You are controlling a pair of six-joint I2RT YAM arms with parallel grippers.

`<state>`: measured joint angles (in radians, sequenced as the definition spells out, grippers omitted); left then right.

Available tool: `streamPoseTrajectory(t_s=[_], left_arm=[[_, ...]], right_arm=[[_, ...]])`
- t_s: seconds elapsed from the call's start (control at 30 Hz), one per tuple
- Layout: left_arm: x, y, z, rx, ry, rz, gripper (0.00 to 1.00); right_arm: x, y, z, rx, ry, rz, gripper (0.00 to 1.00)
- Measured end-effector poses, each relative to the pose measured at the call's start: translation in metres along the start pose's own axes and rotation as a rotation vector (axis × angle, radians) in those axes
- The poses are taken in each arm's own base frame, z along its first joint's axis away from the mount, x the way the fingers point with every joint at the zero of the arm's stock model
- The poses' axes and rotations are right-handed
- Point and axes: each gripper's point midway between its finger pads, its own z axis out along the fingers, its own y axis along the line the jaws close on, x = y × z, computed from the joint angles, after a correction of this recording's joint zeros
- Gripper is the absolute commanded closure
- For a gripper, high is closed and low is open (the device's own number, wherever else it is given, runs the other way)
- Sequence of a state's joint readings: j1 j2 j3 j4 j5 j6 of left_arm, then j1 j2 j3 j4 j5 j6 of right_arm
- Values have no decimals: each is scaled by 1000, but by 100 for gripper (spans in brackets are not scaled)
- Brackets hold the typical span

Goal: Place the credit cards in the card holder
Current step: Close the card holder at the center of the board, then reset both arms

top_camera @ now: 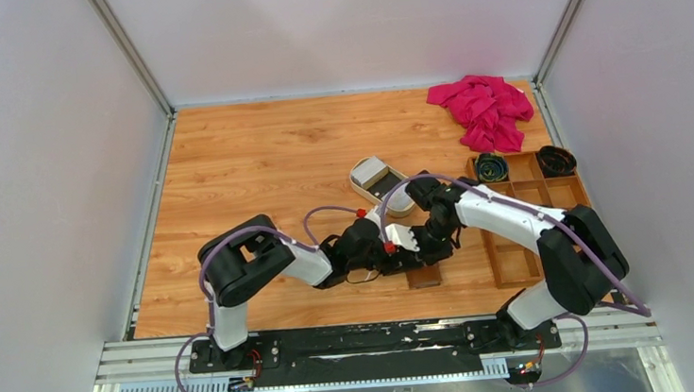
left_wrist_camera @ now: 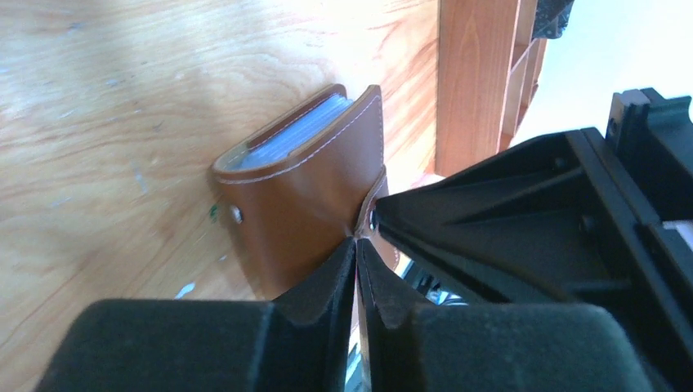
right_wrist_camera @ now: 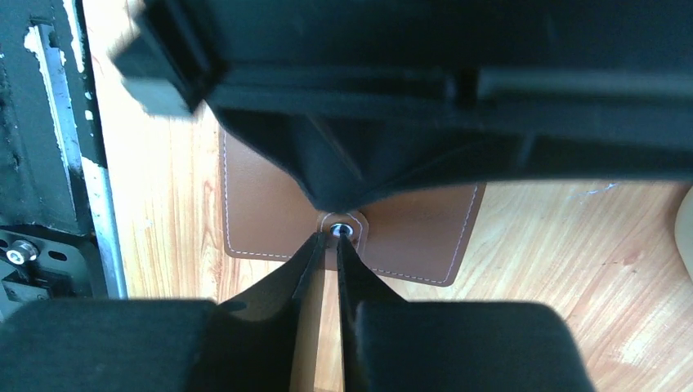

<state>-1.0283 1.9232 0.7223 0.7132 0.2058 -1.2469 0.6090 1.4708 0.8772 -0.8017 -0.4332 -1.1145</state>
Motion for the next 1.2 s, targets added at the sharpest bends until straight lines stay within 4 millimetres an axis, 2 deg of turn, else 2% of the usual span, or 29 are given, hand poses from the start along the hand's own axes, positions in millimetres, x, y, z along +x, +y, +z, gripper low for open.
streamPoseTrajectory(t_s=[0.03, 0.1, 0.2, 0.3, 0.4, 0.47, 0.5, 0.57, 0.63, 0.7, 0.83, 1.0, 1.07, 1.2], left_arm=[[0, 1, -3, -7, -4, 5, 71], [-1, 1, -10, -13, -15, 15, 64], [-3, 2, -27, -37, -37, 47, 60], [4, 31, -50, -136, -39, 79, 58], [5, 38, -77, -159, -59, 133, 56], [1, 32, -103, -152, -101, 199, 49], [-1, 30, -107, -147, -111, 212, 45], [-15, 14, -130, -135, -180, 293, 32], [-33, -10, -153, -116, -264, 379, 18], [-53, -38, -181, -109, -351, 462, 2], [-91, -99, -246, -91, -534, 602, 0], [-120, -147, -327, -100, -703, 693, 0], [-125, -159, -349, -106, -737, 713, 0], [-127, -174, -376, -113, -762, 742, 0]], right_arm=[[-1, 0, -1, 3, 0, 9, 75], [-2, -2, -4, 12, -2, 26, 67], [0, 1, -7, 10, -10, 59, 59], [1, -3, -21, 49, -26, 87, 49], [-5, -15, -52, 158, -75, 116, 33], [-10, -25, -78, 252, -115, 134, 22], [-13, -30, -95, 309, -145, 149, 16], [-17, -39, -133, 428, -210, 189, 6], [-21, -47, -174, 551, -274, 235, 0], [-25, -51, -213, 661, -325, 281, 0], [-36, -52, -286, 884, -436, 407, 0], [-38, -44, -339, 1078, -558, 632, 0], [-42, -41, -346, 1090, -620, 685, 0], [-46, -32, -354, 1080, -693, 761, 0]])
